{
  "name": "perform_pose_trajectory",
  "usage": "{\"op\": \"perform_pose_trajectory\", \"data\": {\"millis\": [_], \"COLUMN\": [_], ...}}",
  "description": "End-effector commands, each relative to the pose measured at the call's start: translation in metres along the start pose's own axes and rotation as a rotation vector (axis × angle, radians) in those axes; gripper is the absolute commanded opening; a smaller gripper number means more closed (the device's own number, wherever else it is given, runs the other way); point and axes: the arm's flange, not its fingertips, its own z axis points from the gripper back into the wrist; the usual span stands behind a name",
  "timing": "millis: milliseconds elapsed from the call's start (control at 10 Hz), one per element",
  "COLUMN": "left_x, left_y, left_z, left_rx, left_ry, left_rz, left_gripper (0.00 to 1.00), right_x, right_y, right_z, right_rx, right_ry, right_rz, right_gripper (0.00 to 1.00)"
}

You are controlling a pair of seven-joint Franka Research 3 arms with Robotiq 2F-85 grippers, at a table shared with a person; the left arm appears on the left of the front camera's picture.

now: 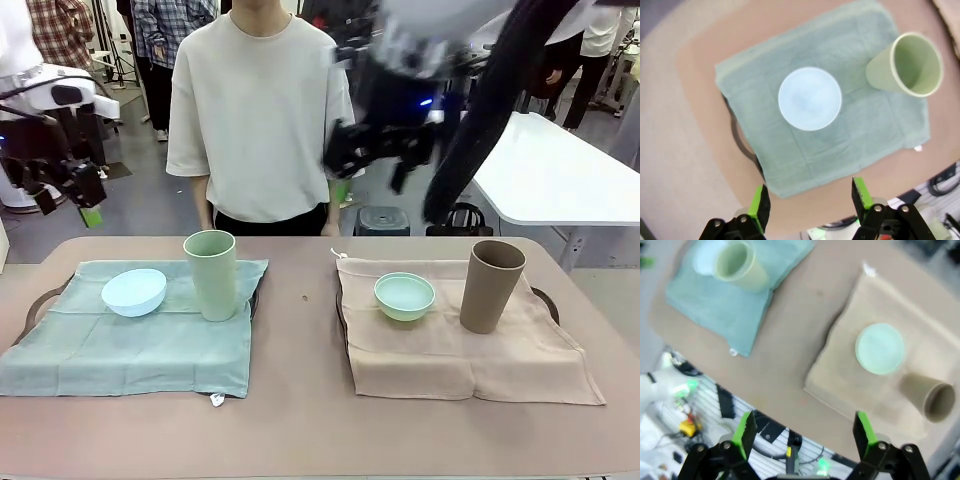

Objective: Set up a tray with a mat and arrange the tableware.
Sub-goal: Place the Picnic Bowl and Reusable plastic cup back onto the Handle tray in front of the human's position.

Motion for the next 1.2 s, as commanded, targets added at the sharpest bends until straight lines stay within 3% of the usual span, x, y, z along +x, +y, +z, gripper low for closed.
{"op": "perform_pose_trajectory", "data": {"millis": [0, 100, 300, 400, 700, 1100], "left_x": [-0.002, 0.000, -0.002, -0.006, -0.035, -0.079], "left_y": [0.041, 0.061, 0.097, 0.115, 0.172, 0.218], "left_z": [0.011, 0.009, 0.002, -0.002, 0.006, -0.002], "left_rx": [-0.161, -0.250, -0.367, -0.411, -0.596, -0.722], "left_ry": [0.008, 0.002, 0.015, 0.010, -0.095, -0.179], "left_rz": [0.115, 0.136, 0.185, 0.216, 0.291, 0.442], "left_gripper": [0.86, 0.86, 0.86, 0.86, 0.86, 0.86], "right_x": [-0.014, -0.021, -0.048, -0.068, -0.135, -0.218], "right_y": [-0.089, -0.123, -0.181, -0.206, -0.257, -0.304], "right_z": [0.011, 0.013, 0.025, 0.037, 0.080, 0.045], "right_rx": [-0.003, -0.002, 0.030, 0.114, 0.487, 0.652], "right_ry": [0.067, 0.083, 0.034, -0.019, -0.308, -0.378], "right_rz": [-0.216, -0.338, -0.455, -0.485, -0.553, -0.714], "right_gripper": [1.00, 1.00, 1.00, 1.00, 1.00, 1.00]}}
